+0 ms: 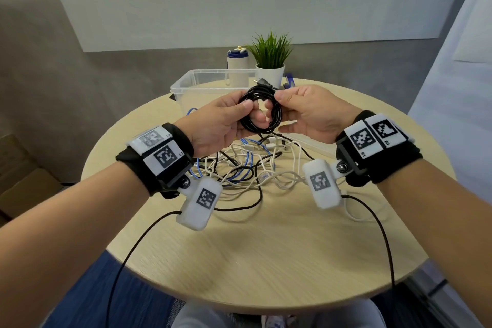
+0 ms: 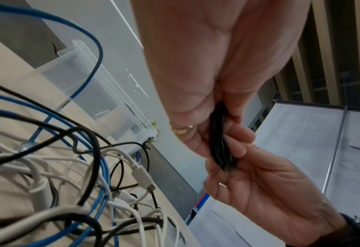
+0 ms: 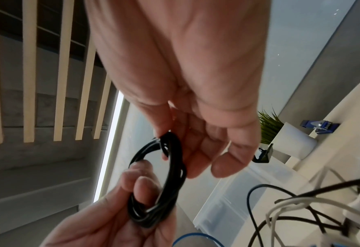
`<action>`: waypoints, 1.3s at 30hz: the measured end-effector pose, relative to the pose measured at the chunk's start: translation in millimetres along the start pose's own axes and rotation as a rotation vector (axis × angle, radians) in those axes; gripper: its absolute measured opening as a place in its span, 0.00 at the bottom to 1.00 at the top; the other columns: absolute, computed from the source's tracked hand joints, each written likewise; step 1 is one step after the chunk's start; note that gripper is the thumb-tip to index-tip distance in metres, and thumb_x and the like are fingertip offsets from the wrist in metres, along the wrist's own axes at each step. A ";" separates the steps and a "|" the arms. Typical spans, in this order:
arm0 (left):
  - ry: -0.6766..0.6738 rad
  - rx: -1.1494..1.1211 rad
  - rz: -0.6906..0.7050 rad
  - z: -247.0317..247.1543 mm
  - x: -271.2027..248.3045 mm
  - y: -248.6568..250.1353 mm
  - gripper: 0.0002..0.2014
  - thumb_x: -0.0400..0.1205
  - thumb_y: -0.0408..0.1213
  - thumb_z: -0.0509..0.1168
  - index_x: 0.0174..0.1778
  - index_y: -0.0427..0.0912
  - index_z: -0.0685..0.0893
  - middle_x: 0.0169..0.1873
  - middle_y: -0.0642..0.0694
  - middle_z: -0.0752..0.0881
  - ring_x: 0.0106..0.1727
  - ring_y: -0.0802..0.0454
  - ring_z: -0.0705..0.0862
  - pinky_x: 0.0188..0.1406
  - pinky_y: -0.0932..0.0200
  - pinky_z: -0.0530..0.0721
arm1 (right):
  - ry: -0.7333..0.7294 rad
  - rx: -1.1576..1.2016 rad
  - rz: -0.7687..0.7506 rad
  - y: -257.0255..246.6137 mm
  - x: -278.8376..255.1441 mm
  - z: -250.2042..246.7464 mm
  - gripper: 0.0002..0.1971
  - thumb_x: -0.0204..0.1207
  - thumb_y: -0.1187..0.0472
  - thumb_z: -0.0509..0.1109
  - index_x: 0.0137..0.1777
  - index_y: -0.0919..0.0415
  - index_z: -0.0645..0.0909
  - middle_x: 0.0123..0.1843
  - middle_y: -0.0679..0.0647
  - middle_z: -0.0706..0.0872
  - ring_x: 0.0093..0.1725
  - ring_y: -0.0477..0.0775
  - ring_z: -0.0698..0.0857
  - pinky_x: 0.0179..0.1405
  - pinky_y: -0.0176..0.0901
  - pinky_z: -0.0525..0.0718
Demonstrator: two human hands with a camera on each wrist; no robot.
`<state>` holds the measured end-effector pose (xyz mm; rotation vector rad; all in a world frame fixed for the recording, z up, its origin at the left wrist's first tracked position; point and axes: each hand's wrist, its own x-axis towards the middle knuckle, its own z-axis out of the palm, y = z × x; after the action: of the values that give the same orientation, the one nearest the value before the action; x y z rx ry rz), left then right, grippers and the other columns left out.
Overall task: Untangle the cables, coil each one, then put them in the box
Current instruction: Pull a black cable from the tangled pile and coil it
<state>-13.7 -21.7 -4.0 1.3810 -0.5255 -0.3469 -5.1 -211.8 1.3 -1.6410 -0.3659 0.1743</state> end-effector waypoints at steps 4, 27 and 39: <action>-0.009 0.017 -0.062 -2.4 -0.7 1.0 0.10 0.86 0.29 0.53 0.51 0.40 0.80 0.33 0.49 0.86 0.39 0.56 0.86 0.45 0.62 0.86 | 0.015 -0.070 -0.039 -0.9 -0.6 2.1 0.11 0.85 0.60 0.59 0.45 0.60 0.80 0.38 0.54 0.85 0.37 0.48 0.83 0.37 0.41 0.81; 0.523 -0.110 -0.094 -18.4 12.3 -8.0 0.13 0.89 0.35 0.50 0.53 0.38 0.80 0.21 0.51 0.75 0.21 0.59 0.76 0.32 0.61 0.85 | -0.087 -0.007 -0.024 4.8 -2.8 8.6 0.09 0.84 0.67 0.59 0.45 0.67 0.79 0.34 0.58 0.83 0.32 0.50 0.84 0.40 0.49 0.89; 0.303 0.476 0.126 -6.2 1.5 5.0 0.12 0.87 0.38 0.58 0.39 0.43 0.83 0.25 0.50 0.79 0.30 0.56 0.75 0.41 0.62 0.78 | 0.235 -0.174 0.001 5.5 4.3 7.1 0.11 0.82 0.63 0.65 0.38 0.63 0.82 0.29 0.54 0.84 0.26 0.46 0.82 0.21 0.33 0.79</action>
<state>-9.4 -16.5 0.5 1.8103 -0.4551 0.1021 -2.7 -204.0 -4.5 -1.8107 -0.2043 -0.0517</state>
